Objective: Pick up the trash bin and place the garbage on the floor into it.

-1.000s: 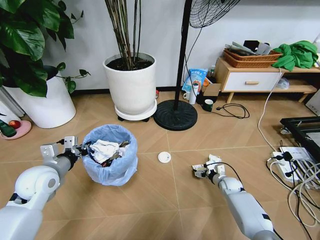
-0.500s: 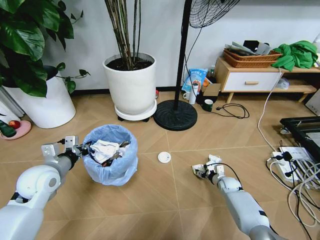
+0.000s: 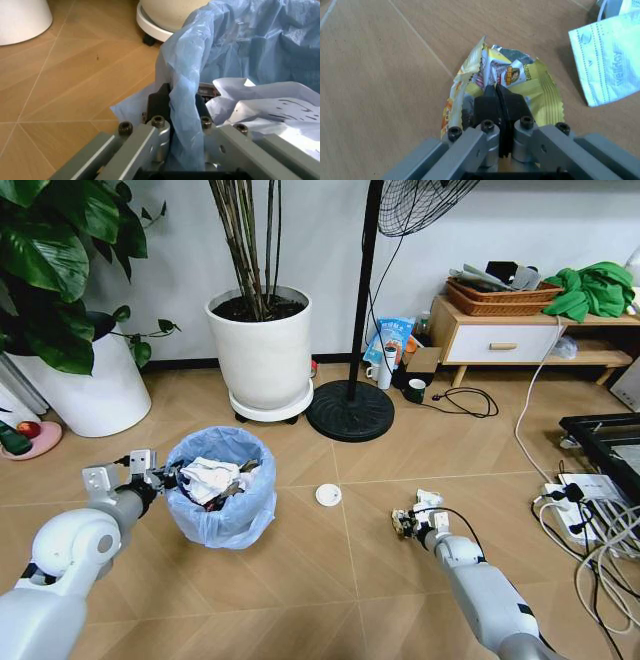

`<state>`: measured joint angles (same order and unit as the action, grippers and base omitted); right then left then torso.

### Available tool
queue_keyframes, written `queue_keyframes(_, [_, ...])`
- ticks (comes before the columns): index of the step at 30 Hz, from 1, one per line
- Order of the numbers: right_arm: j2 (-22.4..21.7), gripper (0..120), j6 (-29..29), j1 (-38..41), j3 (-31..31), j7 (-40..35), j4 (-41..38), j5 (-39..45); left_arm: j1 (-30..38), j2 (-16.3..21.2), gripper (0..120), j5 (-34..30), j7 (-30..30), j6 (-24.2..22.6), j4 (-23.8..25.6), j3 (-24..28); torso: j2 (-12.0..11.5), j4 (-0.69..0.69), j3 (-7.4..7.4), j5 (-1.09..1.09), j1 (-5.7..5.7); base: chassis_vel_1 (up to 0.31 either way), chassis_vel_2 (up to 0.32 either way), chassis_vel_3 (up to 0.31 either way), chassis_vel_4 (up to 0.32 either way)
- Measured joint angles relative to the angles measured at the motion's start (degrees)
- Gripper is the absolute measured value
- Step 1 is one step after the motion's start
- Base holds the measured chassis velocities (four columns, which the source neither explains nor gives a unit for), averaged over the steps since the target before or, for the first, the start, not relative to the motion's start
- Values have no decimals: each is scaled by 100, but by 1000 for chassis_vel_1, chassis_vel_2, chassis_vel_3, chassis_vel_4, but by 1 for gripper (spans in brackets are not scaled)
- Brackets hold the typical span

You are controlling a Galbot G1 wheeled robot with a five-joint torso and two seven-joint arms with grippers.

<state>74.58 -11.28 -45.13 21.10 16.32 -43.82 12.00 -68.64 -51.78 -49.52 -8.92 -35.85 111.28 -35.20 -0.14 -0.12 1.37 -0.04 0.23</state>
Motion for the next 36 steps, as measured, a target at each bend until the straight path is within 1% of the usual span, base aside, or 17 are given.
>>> queue_keyframes(4, [1,0,-73,-69,52,-46,-158,30,-13,1,0,-3,2,0,15,-15,0,0,1,2,0,0,0,0,0])
queue_keyframes(8, [-38,0,-170,-217,163,-95,-605,185,-40,-1,0,-5,7,-1,39,-34,0,0,1,0,0,0,0,0,0])
queue_keyframes(16, [-126,0,-99,-300,284,-122,-1000,268,-48,49,0,-22,5,-6,70,-38,0,-1,1,0,0,0,0,0,0])
queue_keyframes(20, [-214,0,-62,-228,312,-114,-1608,477,-62,66,0,-22,-12,-12,75,16,0,-1,1,0,1,0,0,0,0])
queue_keyframes(22, [-232,0,-76,-187,296,-109,-1763,530,-59,70,0,-21,-15,-13,75,39,0,-1,0,-2,0,0,0,0,0])
queue_keyframes(24, [-280,0,-131,-53,203,-52,-2241,732,-34,87,0,-18,-28,-15,75,130,0,-1,0,-2,1,0,0,0,0])
queue_keyframes(25, [-280,0,-131,-53,203,-52,-2241,732,-34,87,0,-18,-28,-15,75,130,0,-1,0,-2,1,0,0,0,0])
queue_keyframes(28, [-370,0,-386,183,-96,-3,-3159,1247,95,150,0,-14,-56,-20,33,339,0,1,0,-2,0,0,0,0,0])
queue_keyframes(30, [-388,0,-436,218,-165,-1,-3311,1339,125,156,0,-17,-65,-22,24,377,0,0,0,-3,0,0,0,0,0])
queue_keyframes(32, [-447,0,-675,381,-503,-2,-3921,1743,300,164,0,-52,-131,-31,-39,544,0,0,0,-1,1,0,0,0,0])
queue_keyframes(33, [-447,0,-675,381,-503,-2,-3921,1743,300,164,0,-52,-131,-31,-39,544,0,0,0,-1,1,0,0,0,0])
queue_keyframes(36, [-441,0,-960,610,-885,-4,-4516,2138,485,143,0,-66,-153,-36,-132,716,0,-1,0,-4,0,0,0,0,0])
